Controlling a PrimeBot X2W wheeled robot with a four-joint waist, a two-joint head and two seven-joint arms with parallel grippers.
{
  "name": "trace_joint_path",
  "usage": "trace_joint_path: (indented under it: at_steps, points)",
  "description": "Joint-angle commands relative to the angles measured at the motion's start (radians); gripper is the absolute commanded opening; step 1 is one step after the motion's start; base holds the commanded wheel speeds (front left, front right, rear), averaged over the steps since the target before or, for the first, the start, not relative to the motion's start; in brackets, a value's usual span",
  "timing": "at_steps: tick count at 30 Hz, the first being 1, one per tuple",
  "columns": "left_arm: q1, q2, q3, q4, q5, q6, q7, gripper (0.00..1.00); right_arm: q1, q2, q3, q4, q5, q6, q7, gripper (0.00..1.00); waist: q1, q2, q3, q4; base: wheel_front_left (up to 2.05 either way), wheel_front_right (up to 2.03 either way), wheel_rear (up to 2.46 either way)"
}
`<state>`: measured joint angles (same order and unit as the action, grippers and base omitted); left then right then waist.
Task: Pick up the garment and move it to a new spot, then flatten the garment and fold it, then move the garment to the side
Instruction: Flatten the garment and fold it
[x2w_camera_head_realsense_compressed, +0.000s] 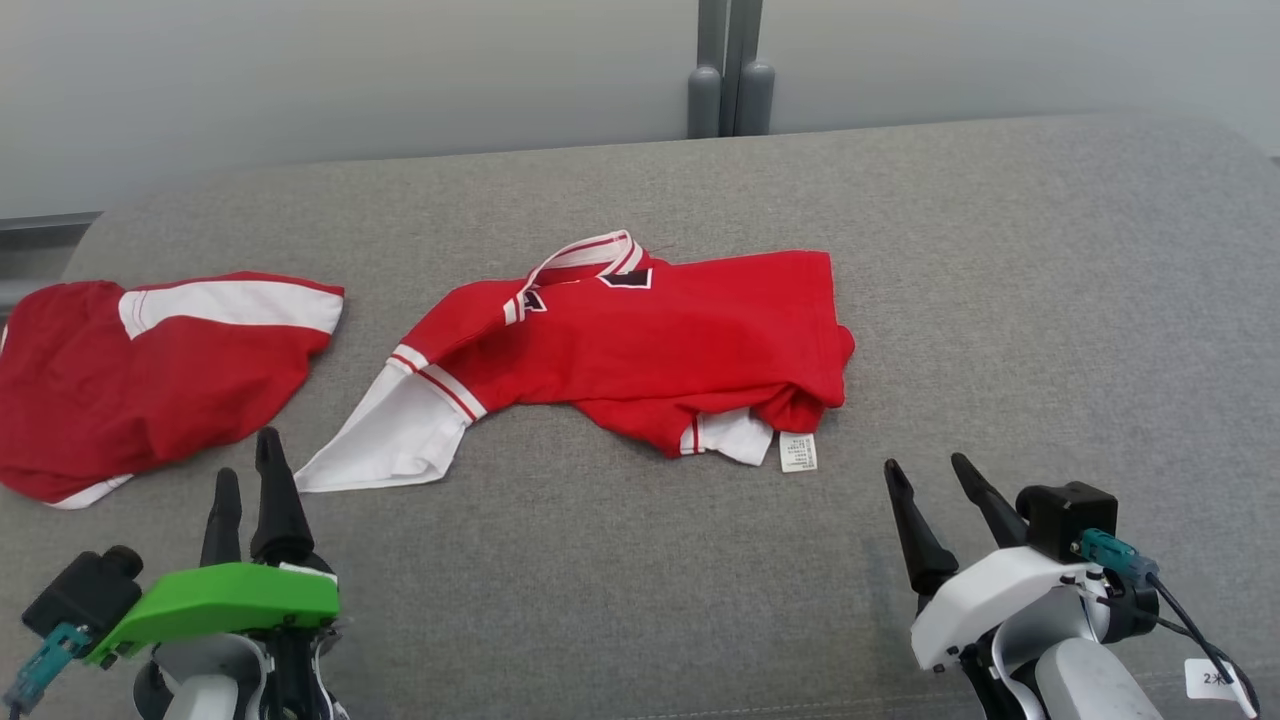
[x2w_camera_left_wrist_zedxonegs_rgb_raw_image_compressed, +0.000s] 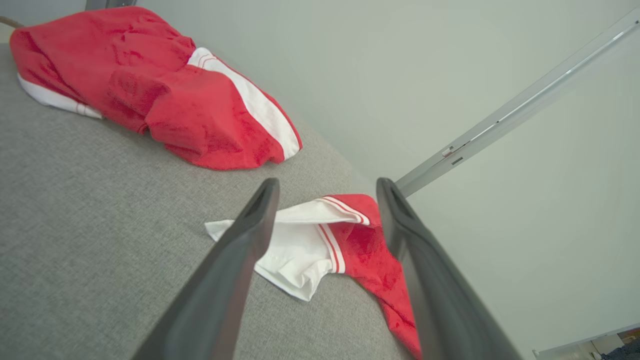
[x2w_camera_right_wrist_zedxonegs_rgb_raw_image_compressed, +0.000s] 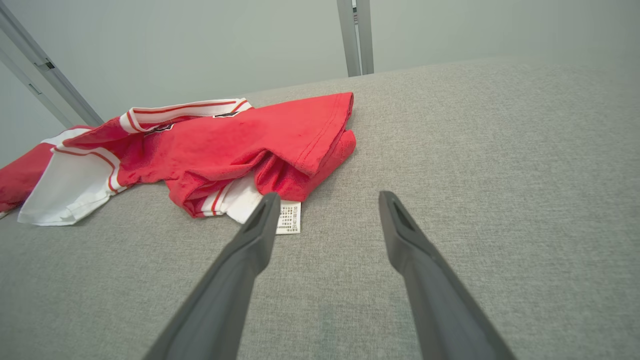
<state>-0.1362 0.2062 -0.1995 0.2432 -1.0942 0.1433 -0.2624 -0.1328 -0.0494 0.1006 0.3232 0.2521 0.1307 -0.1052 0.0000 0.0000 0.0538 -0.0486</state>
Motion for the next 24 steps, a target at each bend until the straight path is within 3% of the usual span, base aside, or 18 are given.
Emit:
trace_joint_path:
  at_steps: [1,5,9,18,24]
  points:
    - [0.031,-0.026,0.043,-0.032,0.049,-0.027,-0.002,1.0,0.013,-0.002,-0.006,-0.004,-0.002,0.0,0.002,1.0,0.0,0.0,-0.013,0.023,0.0,0.0,0.0]
    - [0.098,-0.109,0.186,-0.126,0.202,-0.098,-0.002,1.0,0.027,-0.002,-0.018,-0.003,0.007,0.0,0.007,1.0,0.0,0.0,-0.031,0.048,0.0,0.0,0.0]
    - [0.159,-0.146,0.228,-0.176,0.377,-0.145,-0.002,1.0,0.03,-0.002,-0.039,-0.001,0.003,0.0,-0.007,1.0,0.0,0.0,-0.051,0.071,0.0,0.0,0.0]
    - [0.243,-0.154,0.193,-0.201,0.745,-0.148,-0.002,1.0,0.049,-0.002,-0.063,0.009,-0.008,0.0,-0.039,1.0,0.0,0.0,-0.077,0.099,0.0,0.0,0.0]
    - [0.287,-0.148,0.153,-0.17,0.864,-0.163,-0.002,1.0,0.065,-0.002,-0.075,0.023,-0.022,0.0,-0.045,1.0,0.0,0.0,-0.083,0.1,0.0,0.0,0.0]
